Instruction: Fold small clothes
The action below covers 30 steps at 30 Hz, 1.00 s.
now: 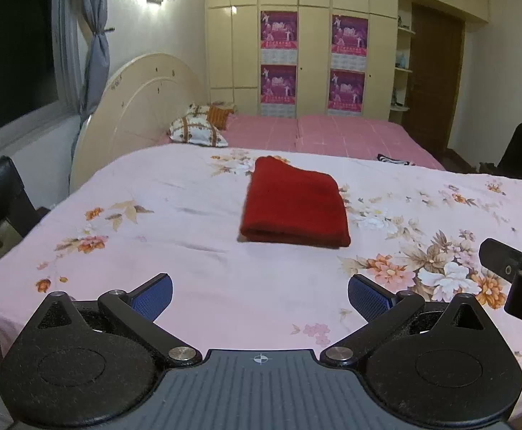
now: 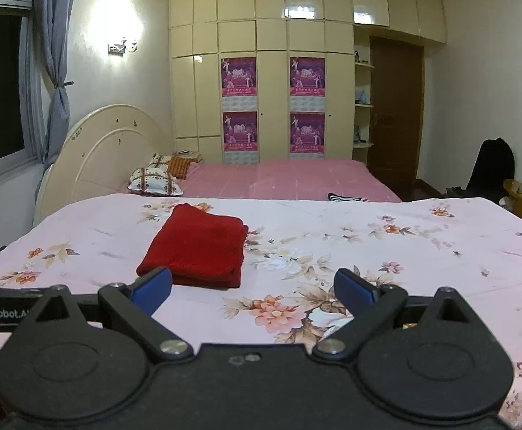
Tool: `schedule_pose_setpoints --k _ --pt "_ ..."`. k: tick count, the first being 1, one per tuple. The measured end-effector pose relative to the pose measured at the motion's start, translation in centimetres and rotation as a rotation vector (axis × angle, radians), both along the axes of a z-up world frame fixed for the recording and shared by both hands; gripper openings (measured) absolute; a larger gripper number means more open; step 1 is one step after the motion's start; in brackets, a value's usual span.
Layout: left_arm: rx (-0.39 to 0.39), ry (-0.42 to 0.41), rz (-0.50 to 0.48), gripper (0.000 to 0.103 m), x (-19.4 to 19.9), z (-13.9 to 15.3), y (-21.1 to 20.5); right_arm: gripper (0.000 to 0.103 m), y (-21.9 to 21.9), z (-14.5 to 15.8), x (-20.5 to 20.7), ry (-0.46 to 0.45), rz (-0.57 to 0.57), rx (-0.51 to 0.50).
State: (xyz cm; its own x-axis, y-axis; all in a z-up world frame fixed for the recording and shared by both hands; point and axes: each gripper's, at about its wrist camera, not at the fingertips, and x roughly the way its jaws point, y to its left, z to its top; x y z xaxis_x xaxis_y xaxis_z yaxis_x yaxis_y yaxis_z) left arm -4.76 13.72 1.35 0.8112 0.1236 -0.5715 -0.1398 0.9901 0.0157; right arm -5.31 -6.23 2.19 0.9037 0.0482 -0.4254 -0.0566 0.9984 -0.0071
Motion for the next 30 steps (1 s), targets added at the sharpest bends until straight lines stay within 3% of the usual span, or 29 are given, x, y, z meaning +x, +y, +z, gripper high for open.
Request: schedule_pose_setpoints --k 30 --pt "-0.012 -0.024 -0.001 0.103 -1.5 1.0 -1.2 0.097 -1.1 0.2 -1.6 -0.016 -0.014 -0.009"
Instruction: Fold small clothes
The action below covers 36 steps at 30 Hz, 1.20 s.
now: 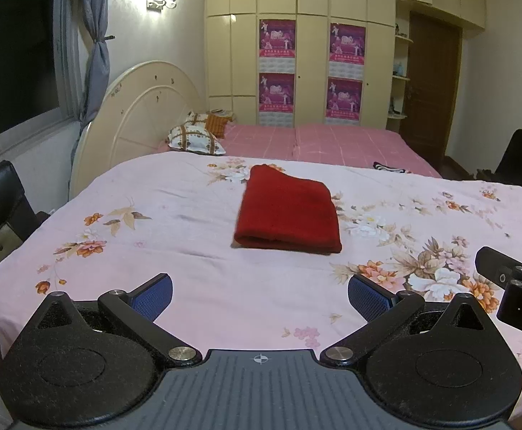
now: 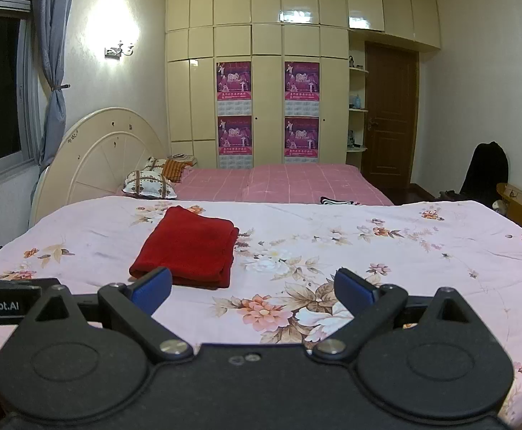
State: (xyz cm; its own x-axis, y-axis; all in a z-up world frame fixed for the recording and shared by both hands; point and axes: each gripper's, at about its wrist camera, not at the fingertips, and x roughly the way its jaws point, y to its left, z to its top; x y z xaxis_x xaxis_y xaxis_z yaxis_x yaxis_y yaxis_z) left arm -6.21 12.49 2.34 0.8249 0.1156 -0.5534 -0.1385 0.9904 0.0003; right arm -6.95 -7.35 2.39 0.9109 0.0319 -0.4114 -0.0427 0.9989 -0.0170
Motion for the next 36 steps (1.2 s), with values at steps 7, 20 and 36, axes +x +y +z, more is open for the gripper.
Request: schedule_pose_setpoints --k 7,20,36 --pt "0.005 -0.002 0.004 0.103 0.09 0.06 -0.11 0.097 -0.14 0.02 0.00 0.004 0.000 -0.001" --pt "0.002 -0.002 0.008 0.103 0.12 0.05 -0.07 0.097 0.24 0.10 0.50 0.010 0.019 -0.008" --pt "0.006 -0.002 0.011 0.103 0.35 0.08 0.04 0.097 0.34 0.16 0.59 0.012 0.022 -0.013"
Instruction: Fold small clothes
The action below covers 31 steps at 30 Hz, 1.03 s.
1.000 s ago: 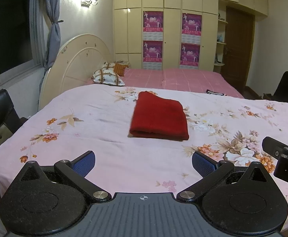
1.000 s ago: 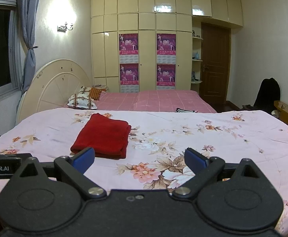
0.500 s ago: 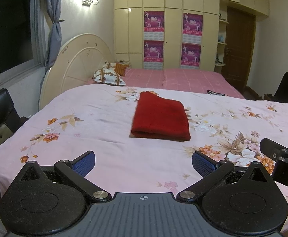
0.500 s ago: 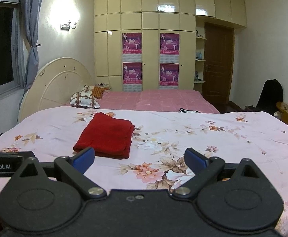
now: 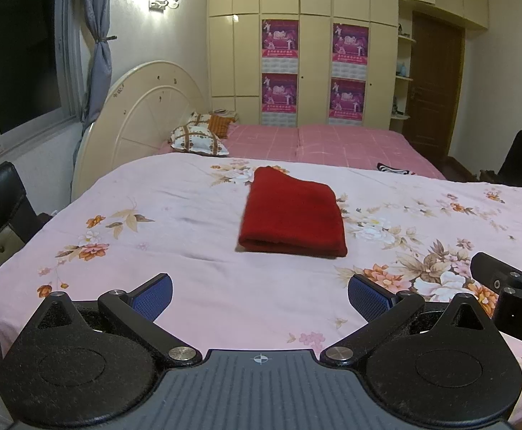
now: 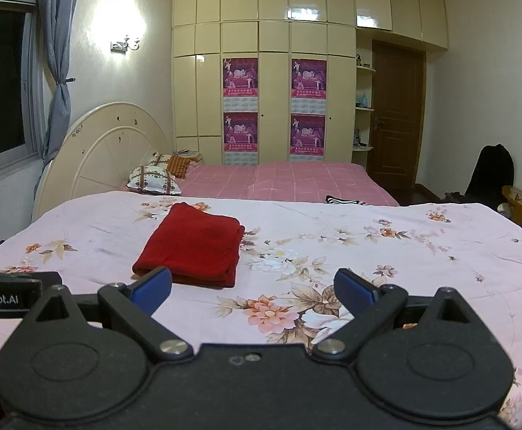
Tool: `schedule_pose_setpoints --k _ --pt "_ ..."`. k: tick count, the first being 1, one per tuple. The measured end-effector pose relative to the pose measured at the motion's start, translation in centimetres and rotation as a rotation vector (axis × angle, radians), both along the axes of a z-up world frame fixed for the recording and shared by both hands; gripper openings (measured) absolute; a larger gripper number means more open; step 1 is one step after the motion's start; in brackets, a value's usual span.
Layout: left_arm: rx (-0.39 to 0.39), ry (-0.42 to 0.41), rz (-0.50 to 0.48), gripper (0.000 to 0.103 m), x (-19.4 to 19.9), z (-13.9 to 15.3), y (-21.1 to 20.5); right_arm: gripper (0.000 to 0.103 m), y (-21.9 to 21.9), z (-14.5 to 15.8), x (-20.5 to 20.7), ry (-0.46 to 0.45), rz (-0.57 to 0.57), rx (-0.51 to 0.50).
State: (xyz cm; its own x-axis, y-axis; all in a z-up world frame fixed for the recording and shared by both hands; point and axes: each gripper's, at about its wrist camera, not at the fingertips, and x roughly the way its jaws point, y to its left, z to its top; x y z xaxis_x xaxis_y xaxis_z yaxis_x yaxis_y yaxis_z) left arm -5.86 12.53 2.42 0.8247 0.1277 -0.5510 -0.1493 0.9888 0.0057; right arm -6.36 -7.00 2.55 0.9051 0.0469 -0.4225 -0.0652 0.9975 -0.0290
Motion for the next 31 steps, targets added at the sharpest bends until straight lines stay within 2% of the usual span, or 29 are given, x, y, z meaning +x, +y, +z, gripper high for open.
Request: schedule_pose_setpoints --k 21,25,28,31 --pt "-0.012 0.026 -0.003 0.103 1.8 -0.7 0.2 0.097 0.0 -0.7 1.3 0.030 0.007 0.000" --pt "-0.014 0.030 -0.028 0.103 2.3 -1.1 0.2 0.097 0.0 -1.0 1.8 0.038 0.013 0.000" --pt "-0.012 0.001 -0.042 0.103 2.6 -1.4 0.3 0.097 0.1 -1.2 2.3 0.046 0.017 0.000" --pt "-0.015 0.021 -0.042 0.103 3.6 -1.9 0.5 0.097 0.3 -1.6 3.0 0.057 0.018 -0.005"
